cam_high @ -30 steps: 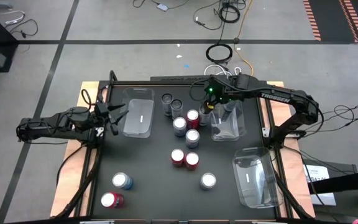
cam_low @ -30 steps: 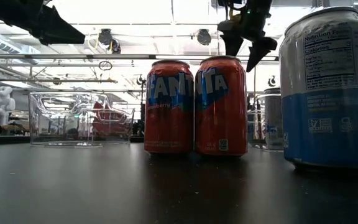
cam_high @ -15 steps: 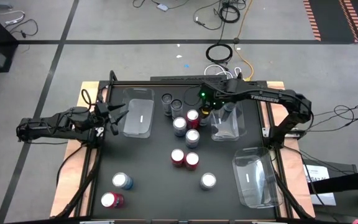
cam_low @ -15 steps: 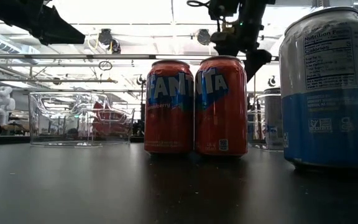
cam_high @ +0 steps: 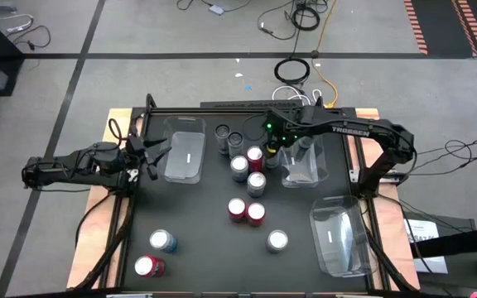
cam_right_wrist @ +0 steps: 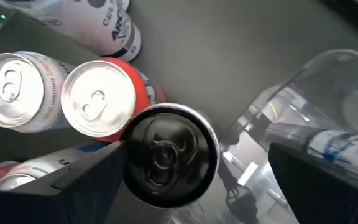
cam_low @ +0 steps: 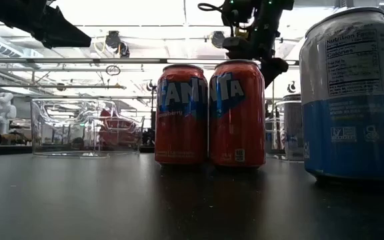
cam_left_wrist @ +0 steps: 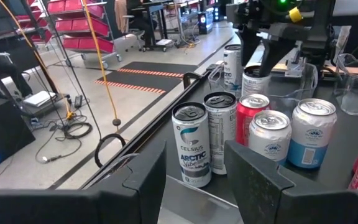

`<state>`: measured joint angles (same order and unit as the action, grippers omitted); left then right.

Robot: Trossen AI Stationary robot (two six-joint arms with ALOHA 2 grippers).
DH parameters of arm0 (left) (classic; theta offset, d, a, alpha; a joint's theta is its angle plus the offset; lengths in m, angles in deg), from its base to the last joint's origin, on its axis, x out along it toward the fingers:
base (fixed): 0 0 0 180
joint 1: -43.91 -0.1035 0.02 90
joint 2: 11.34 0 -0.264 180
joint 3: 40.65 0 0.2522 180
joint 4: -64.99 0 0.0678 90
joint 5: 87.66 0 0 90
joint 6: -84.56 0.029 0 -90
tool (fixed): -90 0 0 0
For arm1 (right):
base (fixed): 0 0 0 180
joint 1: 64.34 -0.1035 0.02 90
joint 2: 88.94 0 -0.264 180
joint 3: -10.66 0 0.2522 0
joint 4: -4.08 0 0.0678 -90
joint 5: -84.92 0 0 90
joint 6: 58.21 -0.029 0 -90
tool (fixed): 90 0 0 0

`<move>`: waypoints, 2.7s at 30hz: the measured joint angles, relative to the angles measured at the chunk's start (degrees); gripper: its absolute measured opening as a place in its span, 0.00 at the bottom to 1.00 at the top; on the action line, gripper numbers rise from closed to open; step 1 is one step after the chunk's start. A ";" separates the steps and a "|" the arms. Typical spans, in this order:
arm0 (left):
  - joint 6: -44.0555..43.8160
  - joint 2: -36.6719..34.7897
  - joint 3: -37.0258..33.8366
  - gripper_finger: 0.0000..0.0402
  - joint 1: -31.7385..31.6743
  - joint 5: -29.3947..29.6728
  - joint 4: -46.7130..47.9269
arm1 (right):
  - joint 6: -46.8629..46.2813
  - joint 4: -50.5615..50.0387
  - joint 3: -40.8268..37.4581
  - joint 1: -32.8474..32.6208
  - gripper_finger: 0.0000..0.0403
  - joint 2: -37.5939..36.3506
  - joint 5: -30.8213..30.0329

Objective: Sort soda cans
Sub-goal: Put the white soda can into the top right transparent bin

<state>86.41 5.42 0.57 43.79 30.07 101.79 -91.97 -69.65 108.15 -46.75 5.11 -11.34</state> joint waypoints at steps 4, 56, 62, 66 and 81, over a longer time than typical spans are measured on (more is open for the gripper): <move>0.00 -0.02 0.00 0.43 0.00 -0.17 -0.02 | -0.90 -0.31 0.00 0.08 0.95 -1.27 -0.09; 0.01 0.00 0.00 0.43 0.01 -0.05 -0.02 | -1.07 -2.96 -0.33 -0.51 0.58 1.84 5.94; 0.02 0.00 0.00 0.43 0.00 -0.04 -0.02 | -1.87 -3.36 -0.44 -0.60 0.61 -0.58 6.76; 0.02 0.00 0.00 0.43 0.01 -0.04 -0.02 | -3.14 -3.19 -0.44 -0.55 0.60 -2.93 5.89; 0.03 -0.02 0.00 0.43 0.01 -0.02 -0.02 | -9.87 -5.07 -0.42 -0.42 0.61 -17.44 -3.35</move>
<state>86.44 5.39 0.57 43.80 30.05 101.78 -101.85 -74.72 107.73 -47.17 -12.33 -14.69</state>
